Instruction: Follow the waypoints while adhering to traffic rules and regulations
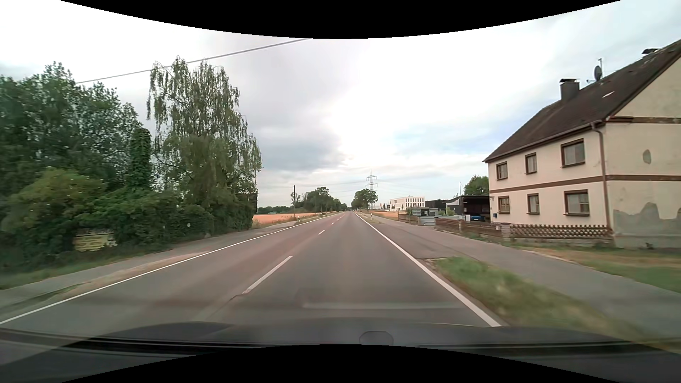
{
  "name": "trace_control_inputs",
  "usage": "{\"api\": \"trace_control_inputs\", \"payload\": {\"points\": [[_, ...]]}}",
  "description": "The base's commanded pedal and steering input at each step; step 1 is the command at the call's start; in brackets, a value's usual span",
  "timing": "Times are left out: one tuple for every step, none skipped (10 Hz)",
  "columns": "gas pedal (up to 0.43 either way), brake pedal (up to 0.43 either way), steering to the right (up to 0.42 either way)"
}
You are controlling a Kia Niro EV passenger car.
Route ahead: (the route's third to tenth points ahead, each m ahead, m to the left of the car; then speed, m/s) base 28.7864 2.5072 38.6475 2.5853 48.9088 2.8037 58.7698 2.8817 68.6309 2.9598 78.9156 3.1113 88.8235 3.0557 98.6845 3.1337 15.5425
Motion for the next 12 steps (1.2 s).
{"api": "trace_control_inputs", "payload": {"points": [[0.157,0.000,-0.002],[0.157,0.000,-0.002],[0.157,0.000,-0.002],[0.157,0.000,-0.001],[0.157,0.000,-0.002],[0.157,0.000,-0.002],[0.157,0.000,-0.001],[0.157,0.000,-0.001],[0.157,0.000,-0.001],[0.157,0.000,-0.001],[0.157,0.000,-0.001],[0.157,0.000,-0.001]]}}
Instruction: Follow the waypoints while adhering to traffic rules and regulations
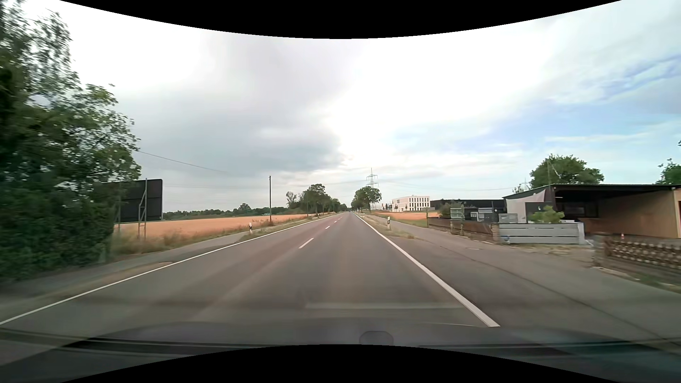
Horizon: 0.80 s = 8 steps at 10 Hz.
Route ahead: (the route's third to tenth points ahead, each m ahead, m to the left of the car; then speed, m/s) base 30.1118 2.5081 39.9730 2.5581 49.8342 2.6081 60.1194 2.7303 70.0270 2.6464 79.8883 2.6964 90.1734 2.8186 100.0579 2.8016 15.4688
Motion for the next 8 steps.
{"api": "trace_control_inputs", "payload": {"points": [[0.157,0.000,-0.001],[0.157,0.000,-0.002],[0.157,0.000,-0.002],[0.157,0.000,-0.002],[0.157,0.000,-0.002],[0.157,0.000,-0.002],[0.157,0.000,-0.002],[0.157,0.000,-0.002]]}}
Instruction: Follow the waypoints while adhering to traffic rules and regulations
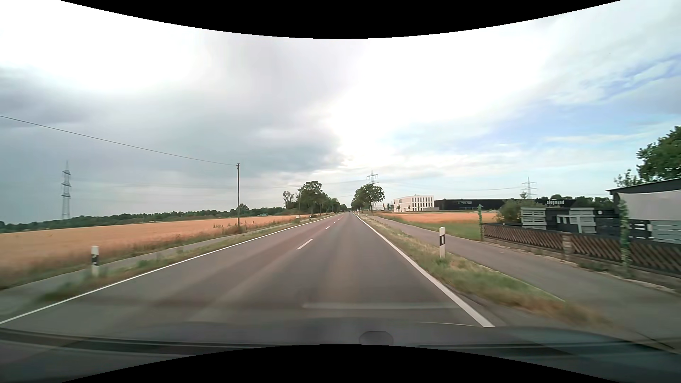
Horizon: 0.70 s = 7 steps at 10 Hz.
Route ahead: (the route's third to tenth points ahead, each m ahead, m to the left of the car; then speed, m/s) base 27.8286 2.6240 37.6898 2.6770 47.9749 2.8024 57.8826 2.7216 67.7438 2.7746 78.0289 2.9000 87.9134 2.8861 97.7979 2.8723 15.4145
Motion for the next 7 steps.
{"api": "trace_control_inputs", "payload": {"points": [[0.157,0.000,-0.002],[0.157,0.000,-0.002],[0.157,0.000,-0.002],[0.157,0.000,-0.002],[0.157,0.000,-0.002],[0.157,0.000,-0.002],[0.157,0.000,-0.002]]}}
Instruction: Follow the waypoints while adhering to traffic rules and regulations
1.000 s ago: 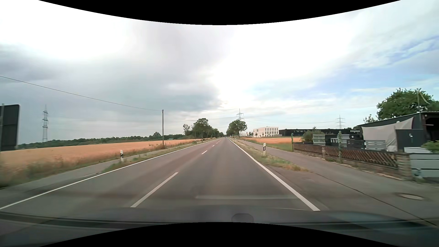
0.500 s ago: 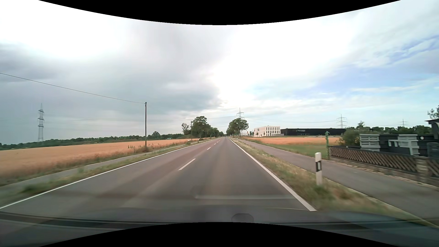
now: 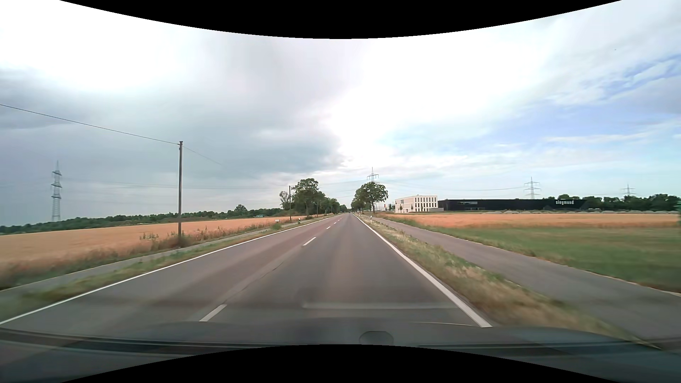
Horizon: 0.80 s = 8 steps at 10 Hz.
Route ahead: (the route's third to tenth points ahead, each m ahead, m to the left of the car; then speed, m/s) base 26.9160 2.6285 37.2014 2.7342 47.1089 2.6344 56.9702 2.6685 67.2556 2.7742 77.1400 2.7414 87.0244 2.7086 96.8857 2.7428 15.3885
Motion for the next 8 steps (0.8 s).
{"api": "trace_control_inputs", "payload": {"points": [[0.169,0.000,-0.003],[0.169,0.000,-0.008],[0.169,0.000,-0.009],[0.177,0.000,-0.006],[0.177,0.000,-0.001],[0.189,0.000,0.002],[0.228,0.000,0.003],[0.268,0.000,0.003]]}}
